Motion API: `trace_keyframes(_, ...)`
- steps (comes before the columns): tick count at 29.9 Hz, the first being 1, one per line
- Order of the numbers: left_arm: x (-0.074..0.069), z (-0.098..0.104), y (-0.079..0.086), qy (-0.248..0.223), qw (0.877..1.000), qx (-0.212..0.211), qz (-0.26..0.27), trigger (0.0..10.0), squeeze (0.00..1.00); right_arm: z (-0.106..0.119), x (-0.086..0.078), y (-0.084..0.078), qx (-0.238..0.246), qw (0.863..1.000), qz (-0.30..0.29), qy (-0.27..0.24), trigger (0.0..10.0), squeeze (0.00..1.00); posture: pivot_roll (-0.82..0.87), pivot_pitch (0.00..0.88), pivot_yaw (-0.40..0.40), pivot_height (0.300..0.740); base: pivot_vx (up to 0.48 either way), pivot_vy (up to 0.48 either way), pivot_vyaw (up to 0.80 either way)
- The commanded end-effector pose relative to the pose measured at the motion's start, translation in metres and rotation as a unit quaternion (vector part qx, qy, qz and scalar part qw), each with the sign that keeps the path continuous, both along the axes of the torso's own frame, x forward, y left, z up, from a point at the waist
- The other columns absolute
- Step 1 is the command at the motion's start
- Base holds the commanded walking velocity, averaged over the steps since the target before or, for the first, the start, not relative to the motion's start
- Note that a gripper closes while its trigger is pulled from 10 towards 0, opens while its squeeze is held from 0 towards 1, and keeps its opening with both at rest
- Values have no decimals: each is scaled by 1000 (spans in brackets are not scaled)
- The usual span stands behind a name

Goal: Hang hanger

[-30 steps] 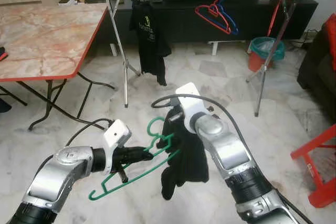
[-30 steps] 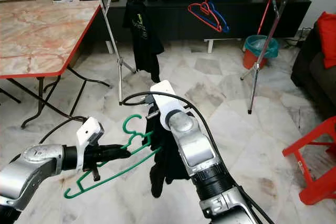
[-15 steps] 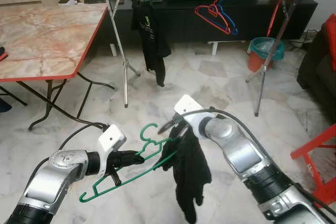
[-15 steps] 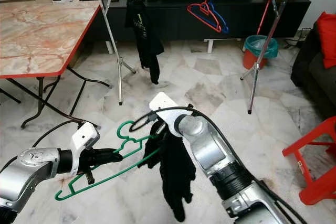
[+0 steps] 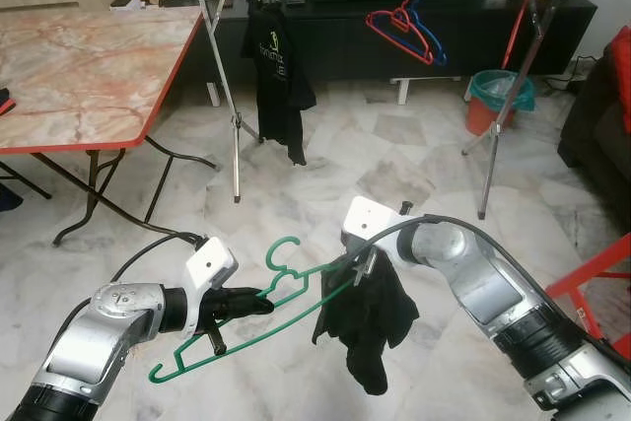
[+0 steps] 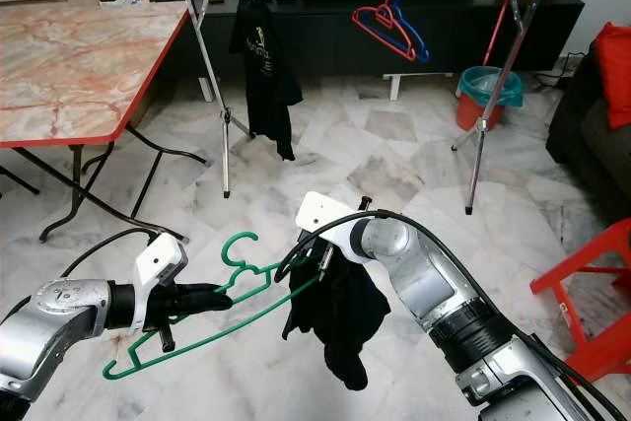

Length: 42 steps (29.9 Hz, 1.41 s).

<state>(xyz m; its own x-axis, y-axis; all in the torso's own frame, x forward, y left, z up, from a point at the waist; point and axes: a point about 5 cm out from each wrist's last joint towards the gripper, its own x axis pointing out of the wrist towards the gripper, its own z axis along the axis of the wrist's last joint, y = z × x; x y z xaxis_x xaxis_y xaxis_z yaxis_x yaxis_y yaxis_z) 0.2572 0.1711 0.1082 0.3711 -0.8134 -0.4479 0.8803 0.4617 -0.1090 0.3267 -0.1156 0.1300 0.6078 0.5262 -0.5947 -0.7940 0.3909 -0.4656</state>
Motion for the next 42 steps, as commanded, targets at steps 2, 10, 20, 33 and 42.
trace_keyframes(2,-1,5,-3,-7,1000,-8,-14,10000,0,13,-1,7,35,999,39,-4,10000,0,-14,17,42,740,0,0,0)
trace_keyframes(10,-13,5,-4,14,998,-3,-59,10000,0,13,0,-6,-6,997,83,-8,10000,0,-13,14,45,740,0,0,0)
trace_keyframes(20,-7,-8,3,5,999,45,-27,10000,0,11,1,-18,-28,994,106,-5,10000,0,-16,0,48,740,0,0,0)
trace_keyframes(33,21,-3,-2,-72,995,38,64,10000,0,7,-10,-13,-12,987,158,21,10000,0,-20,0,48,740,0,0,0)
trace_keyframes(42,15,5,-11,-53,998,-20,31,10000,0,6,-14,-6,-10,983,180,29,10000,0,-21,0,44,740,0,0,0)
